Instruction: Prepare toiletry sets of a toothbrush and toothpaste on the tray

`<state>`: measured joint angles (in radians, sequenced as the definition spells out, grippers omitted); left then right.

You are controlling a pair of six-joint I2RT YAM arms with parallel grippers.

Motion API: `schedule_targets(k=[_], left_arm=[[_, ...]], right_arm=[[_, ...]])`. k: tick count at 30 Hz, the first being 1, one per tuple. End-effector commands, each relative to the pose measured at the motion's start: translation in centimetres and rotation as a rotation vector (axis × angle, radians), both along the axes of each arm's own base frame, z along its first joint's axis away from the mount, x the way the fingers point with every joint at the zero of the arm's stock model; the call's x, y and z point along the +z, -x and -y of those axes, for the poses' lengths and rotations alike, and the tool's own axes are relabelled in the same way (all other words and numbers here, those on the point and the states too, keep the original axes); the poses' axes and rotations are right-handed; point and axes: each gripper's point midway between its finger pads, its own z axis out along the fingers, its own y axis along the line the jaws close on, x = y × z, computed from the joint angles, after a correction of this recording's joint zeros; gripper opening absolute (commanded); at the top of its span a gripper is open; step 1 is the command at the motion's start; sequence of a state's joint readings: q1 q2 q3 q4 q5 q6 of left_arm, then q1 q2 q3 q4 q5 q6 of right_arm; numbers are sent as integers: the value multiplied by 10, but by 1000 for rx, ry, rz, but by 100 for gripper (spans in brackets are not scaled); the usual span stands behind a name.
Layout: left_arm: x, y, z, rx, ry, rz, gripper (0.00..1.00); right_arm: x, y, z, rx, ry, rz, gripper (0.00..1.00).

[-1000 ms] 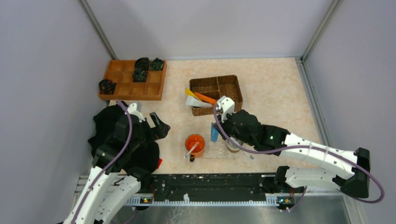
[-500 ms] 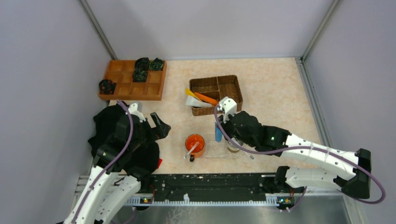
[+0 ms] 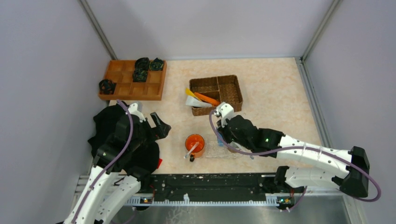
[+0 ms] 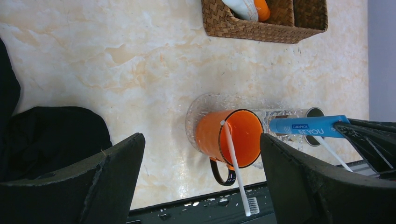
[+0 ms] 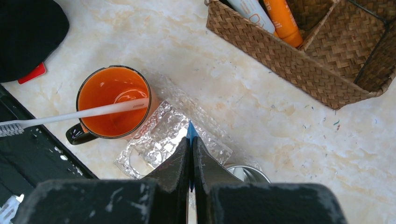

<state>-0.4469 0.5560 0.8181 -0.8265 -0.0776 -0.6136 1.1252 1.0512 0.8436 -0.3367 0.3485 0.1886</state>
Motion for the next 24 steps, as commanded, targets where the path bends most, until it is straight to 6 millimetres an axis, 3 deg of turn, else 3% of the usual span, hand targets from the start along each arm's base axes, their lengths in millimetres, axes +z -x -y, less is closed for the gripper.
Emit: schedule_targets(k=[1,9,14,24], left_arm=[[2,-2,2,-3,16,11,99],[3,-1,2,-2,16,14,99],[2,-1,2,-2,16,13,99],[2,-1,2,-3,16,11,99]], right_arm=[[11,-4,-9,-21,-63,23,0],[1,-3,-10,-25,-66,7,0],[-1,-3,-9,-30,-66,2,7],[-5,-2,-7,-39,-53,-5,1]])
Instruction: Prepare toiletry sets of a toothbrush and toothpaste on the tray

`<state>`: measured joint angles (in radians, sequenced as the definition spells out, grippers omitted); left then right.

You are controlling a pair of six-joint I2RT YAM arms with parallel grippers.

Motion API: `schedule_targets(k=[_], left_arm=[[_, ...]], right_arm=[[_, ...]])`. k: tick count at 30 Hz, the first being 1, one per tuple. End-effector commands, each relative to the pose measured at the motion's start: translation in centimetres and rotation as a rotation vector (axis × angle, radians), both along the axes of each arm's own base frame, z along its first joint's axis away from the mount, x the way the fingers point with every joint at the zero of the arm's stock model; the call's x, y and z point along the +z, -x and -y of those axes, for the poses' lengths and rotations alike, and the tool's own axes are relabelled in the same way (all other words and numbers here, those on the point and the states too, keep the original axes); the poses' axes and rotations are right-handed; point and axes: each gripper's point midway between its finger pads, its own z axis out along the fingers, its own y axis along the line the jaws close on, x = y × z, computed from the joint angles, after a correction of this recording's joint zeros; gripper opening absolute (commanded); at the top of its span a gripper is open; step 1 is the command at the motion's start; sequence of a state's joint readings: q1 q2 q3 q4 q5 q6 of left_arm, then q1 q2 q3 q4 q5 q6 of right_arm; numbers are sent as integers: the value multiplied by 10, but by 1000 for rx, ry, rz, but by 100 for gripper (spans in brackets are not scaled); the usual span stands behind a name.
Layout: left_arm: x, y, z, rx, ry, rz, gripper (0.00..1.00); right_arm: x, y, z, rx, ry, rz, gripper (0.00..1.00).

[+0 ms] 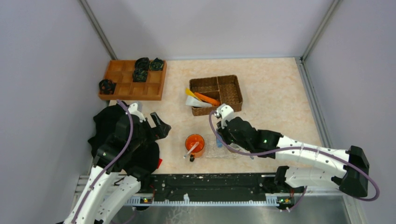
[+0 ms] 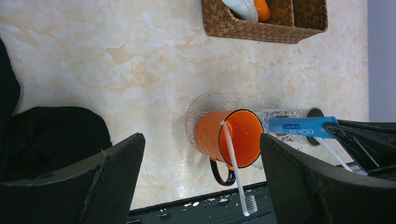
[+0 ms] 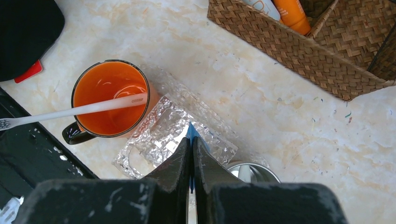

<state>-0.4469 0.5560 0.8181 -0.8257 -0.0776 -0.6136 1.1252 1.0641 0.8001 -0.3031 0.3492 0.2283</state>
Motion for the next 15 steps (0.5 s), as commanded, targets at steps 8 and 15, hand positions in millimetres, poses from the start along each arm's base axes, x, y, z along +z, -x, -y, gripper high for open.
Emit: schedule_targets(k=[8,15], left_arm=[[3,-1,2,-3,17,15,99],[4,-3,3,-8,17,15,99]], right_arm=[[12,-3,-4,-23,-44,23,5],[10,-1,0,-32,-31,8,15]])
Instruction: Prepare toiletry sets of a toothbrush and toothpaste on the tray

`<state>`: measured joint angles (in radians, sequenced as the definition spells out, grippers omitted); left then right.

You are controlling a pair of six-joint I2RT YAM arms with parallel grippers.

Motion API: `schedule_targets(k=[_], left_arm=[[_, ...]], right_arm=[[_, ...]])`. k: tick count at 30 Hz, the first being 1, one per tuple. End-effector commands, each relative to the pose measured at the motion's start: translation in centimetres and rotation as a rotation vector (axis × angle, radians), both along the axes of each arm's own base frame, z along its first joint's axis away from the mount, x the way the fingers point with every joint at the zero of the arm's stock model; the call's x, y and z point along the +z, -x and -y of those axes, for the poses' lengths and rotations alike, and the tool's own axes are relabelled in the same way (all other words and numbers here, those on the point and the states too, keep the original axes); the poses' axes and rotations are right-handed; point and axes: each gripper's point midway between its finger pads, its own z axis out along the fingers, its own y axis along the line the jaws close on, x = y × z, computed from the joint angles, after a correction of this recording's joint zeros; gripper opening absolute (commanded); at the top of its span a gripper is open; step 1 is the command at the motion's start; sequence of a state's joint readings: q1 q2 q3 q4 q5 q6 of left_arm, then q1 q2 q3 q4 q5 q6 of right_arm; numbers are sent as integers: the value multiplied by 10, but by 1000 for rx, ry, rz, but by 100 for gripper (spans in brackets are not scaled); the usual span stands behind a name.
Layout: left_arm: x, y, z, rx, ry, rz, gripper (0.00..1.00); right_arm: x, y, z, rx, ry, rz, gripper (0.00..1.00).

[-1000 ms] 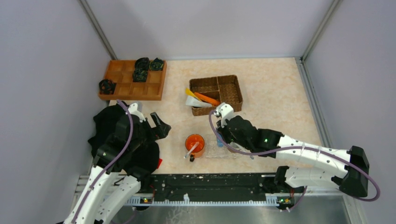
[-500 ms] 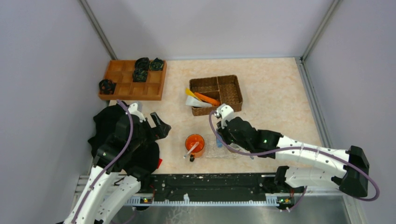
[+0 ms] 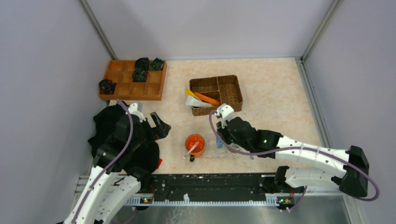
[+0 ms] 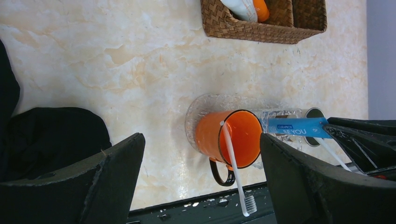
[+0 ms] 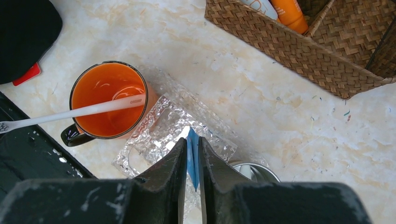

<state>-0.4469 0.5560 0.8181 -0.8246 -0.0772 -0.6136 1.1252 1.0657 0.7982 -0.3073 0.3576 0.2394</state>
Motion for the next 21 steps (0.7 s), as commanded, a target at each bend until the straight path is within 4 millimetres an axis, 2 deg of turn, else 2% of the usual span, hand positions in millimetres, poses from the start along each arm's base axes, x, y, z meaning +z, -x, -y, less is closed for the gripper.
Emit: schedule_targets(k=[1,5,8,12,15,18,21], left_arm=[[3,-3,4,-8,17,14,99],[3,-4,4,-10,17,15,99],[4,-4,4,-11,14,16,99],[3,-5,5,-14,12,15,99],[2,-9,8,-20,13,19,99],[0,-25,17,-36,11,30,98],[-2,-48,28,-58,-3,42,86]], right_arm=[[12,-1,-1,-22,-34,14,15],[12,0,2,-25,-32,13,15],[22,1,2,-24,-51,18,18],[56,-5,1,-26,-74,67,26],[88,-12,-1,-29,-71,113,27],[114,-18,-6,-37,-65,140,28],[128,-18,-8,-37,-93,140,28]])
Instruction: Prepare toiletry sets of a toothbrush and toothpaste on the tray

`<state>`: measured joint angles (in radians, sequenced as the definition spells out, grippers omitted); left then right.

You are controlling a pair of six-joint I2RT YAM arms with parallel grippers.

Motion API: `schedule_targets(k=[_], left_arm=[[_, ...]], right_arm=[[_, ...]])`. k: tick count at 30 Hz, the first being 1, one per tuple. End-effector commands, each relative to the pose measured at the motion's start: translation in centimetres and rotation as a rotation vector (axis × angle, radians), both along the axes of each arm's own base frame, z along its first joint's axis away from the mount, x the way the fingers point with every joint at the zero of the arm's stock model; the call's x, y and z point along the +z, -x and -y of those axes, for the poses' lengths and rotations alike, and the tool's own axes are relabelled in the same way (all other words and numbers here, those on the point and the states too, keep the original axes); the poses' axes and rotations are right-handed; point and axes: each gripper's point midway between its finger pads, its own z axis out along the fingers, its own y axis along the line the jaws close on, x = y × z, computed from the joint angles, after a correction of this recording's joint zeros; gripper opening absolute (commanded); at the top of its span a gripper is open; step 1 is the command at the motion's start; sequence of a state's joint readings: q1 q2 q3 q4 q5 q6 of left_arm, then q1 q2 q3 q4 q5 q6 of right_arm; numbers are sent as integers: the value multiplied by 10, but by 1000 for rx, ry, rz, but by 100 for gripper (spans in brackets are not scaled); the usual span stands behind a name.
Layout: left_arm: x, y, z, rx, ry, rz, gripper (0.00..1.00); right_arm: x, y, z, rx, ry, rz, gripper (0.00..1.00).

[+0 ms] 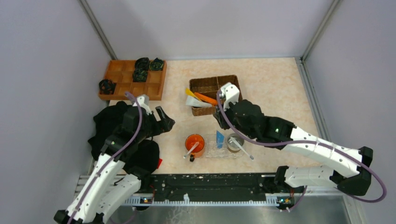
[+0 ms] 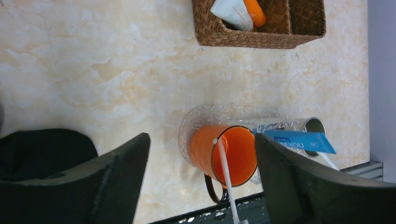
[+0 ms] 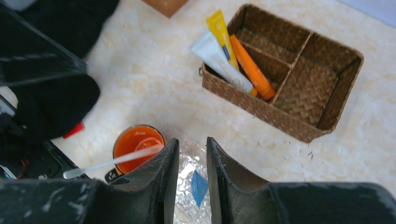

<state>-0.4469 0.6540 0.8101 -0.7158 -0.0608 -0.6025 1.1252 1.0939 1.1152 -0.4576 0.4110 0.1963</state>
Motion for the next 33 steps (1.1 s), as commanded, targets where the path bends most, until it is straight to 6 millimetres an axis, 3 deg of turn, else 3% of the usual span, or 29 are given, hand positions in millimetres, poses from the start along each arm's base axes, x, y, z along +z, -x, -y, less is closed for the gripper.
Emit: schedule_targets(k=[1,4,8,11,24,31,33], left_arm=[[0,-34,19,-43,-4,49,80],[-5,-58,32,-64,-5,78,69],[-23,-79,55,-148,11,106,79],[-35,-93,70,-216,12,150,80],[-54,-162,82,-191,-97,266,69],[-72,-195,84,-146,-161,218,56],[-72,-200,85,-140,-164,214,45]], right_arm=[[27,0,2,-9,-23,28,28],[27,9,5,8,-73,5,28],[15,19,16,7,-106,-30,28],[6,26,26,2,-115,-51,28],[-10,43,57,-3,-120,-81,26],[-16,49,75,-20,-115,-85,26],[-20,49,78,-29,-112,-85,25]])
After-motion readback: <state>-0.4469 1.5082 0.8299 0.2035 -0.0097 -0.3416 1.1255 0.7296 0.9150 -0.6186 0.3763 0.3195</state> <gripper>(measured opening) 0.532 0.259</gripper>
